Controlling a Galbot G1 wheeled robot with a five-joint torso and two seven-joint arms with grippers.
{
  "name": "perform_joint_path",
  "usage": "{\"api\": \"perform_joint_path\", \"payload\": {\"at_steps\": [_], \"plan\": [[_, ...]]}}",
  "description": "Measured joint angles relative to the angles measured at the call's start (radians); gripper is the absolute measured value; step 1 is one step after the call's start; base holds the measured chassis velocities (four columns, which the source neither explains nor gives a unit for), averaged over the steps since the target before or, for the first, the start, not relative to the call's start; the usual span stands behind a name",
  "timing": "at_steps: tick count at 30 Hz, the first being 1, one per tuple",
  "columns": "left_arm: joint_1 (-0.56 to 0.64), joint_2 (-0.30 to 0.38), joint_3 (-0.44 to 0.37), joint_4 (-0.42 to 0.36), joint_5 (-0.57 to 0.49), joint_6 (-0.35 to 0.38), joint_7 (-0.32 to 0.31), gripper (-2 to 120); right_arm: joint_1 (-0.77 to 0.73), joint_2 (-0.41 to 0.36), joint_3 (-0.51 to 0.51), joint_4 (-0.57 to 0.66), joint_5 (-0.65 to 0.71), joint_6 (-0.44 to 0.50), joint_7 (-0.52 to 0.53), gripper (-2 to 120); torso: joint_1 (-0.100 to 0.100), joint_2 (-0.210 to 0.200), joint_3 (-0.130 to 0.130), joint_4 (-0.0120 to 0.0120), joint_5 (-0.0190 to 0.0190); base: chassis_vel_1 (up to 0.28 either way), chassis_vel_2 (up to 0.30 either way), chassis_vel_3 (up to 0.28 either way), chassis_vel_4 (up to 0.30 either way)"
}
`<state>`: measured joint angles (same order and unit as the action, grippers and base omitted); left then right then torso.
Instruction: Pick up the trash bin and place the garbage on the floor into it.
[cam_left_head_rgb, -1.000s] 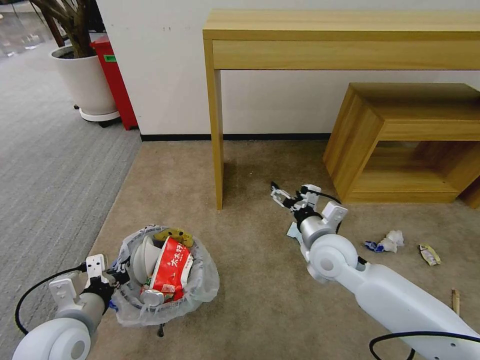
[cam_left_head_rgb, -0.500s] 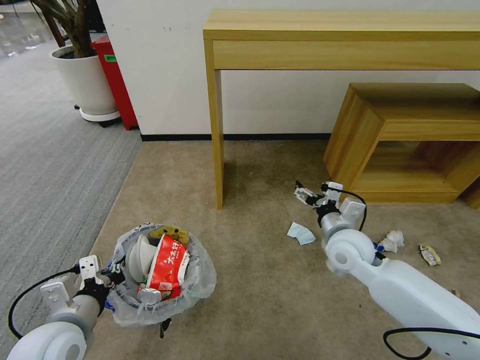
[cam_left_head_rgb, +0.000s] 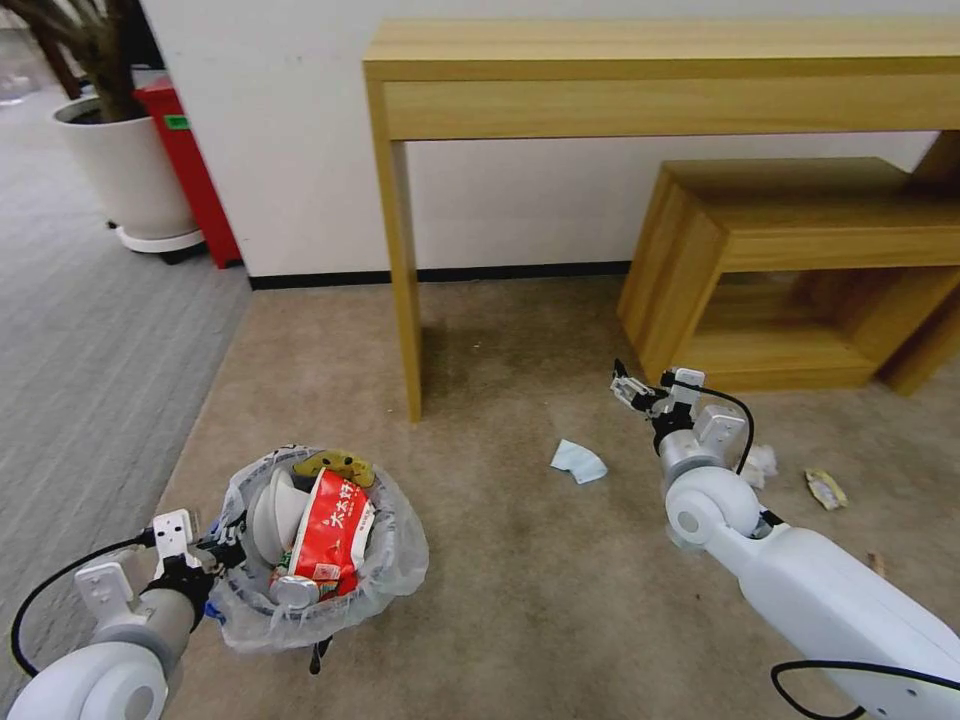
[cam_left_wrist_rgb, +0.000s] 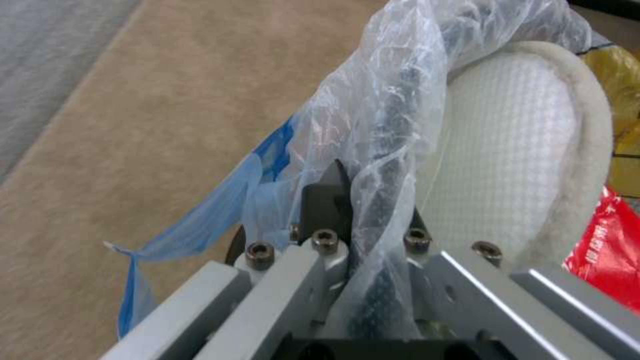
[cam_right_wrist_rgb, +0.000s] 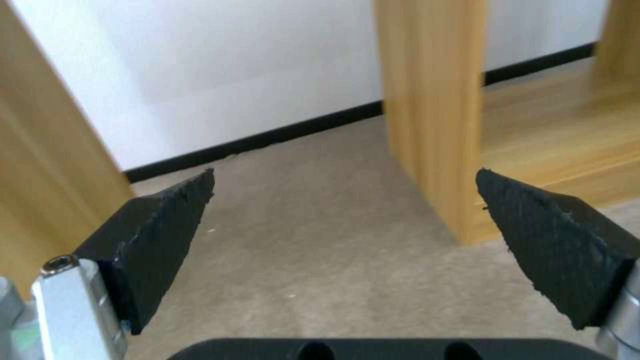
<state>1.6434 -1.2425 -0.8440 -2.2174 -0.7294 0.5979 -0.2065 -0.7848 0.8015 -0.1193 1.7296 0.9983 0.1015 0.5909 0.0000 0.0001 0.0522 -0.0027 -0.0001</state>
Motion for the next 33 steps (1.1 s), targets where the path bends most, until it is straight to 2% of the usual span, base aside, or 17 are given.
{"api": "perform_joint_path", "payload": {"at_steps": [24, 27, 33], "plan": [[-0.003, 0.004, -0.010, 0.014, -0.014, -0.001, -0.002, 1, 0.013, 0.026, -0.038, -0.045, -0.047, 0.044, -0.036, 100, 0.000, 0.000, 0.000, -0.0005, 0.0000, -0.107, -0.107, -0.098, -0.102], [-0.016, 0.008, -0.028, 0.027, -0.042, 0.005, -0.025, 1, 0.008, 0.025, -0.038, -0.044, -0.052, 0.045, -0.043, 100, 0.000, 0.000, 0.000, 0.0006, 0.0000, 0.000, 0.000, 0.000, 0.000], [-0.028, 0.021, -0.065, 0.063, -0.073, 0.010, -0.042, 1, 0.002, 0.020, -0.037, -0.036, -0.054, 0.047, -0.056, 100, 0.000, 0.000, 0.000, 0.0000, -0.0001, 0.000, 0.000, 0.000, 0.000]]}}
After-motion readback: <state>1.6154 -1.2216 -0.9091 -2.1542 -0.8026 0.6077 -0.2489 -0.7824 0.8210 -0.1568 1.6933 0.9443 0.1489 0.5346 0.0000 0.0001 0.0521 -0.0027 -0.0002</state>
